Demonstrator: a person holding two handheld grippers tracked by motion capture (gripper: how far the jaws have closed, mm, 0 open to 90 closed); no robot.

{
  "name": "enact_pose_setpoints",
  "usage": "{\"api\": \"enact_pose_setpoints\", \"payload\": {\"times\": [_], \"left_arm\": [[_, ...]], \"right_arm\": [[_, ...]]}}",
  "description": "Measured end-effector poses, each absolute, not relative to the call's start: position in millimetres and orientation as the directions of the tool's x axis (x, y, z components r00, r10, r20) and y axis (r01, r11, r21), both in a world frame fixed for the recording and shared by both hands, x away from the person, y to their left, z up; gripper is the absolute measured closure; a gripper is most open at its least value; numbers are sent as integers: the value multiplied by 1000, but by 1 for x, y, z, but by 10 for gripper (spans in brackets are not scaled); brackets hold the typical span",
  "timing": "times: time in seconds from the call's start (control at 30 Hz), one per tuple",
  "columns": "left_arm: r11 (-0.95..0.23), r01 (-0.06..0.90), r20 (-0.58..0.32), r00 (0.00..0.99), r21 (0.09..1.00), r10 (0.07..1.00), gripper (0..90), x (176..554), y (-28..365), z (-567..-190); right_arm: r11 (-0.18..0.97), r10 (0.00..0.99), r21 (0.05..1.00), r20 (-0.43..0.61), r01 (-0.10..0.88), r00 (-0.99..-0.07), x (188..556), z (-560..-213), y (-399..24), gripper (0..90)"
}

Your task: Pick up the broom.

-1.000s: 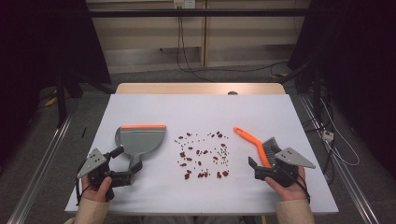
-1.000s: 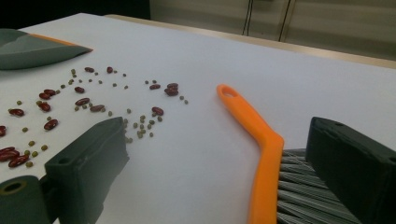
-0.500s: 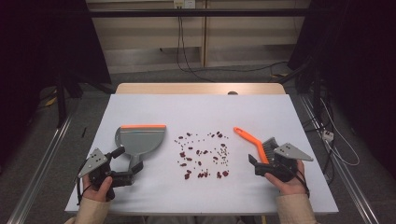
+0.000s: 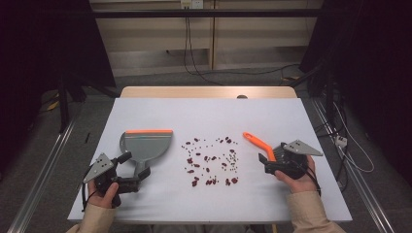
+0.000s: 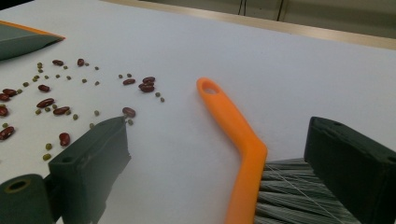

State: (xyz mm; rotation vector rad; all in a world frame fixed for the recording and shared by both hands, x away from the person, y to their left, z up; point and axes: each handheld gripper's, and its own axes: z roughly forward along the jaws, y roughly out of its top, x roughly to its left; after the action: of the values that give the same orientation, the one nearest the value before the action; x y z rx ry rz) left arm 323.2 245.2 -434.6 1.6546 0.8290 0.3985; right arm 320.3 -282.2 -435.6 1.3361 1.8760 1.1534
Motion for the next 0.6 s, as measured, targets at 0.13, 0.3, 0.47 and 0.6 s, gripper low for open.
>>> {"api": "enact_pose_setpoints", "payload": {"times": [0.13, 0.3, 0.47, 0.6], "left_arm": [[-55, 322, -192, 682, 945, 706, 35, 321, 248, -436], [-61, 314, -182, 686, 947, 704, 35, 320, 248, -435], [-68, 319, -183, 691, 945, 699, 35, 320, 247, -436], [-67, 314, -180, 692, 947, 699, 35, 318, 248, -434]], "right_arm": [[129, 941, 863, 49, 489, -334, 327, -440, -284, 88], [145, 942, 851, 37, 504, -333, 332, -438, -287, 88], [155, 945, 839, 28, 522, -327, 343, -430, -294, 116], [149, 951, 809, 41, 569, -307, 354, -428, -300, 161]]}}
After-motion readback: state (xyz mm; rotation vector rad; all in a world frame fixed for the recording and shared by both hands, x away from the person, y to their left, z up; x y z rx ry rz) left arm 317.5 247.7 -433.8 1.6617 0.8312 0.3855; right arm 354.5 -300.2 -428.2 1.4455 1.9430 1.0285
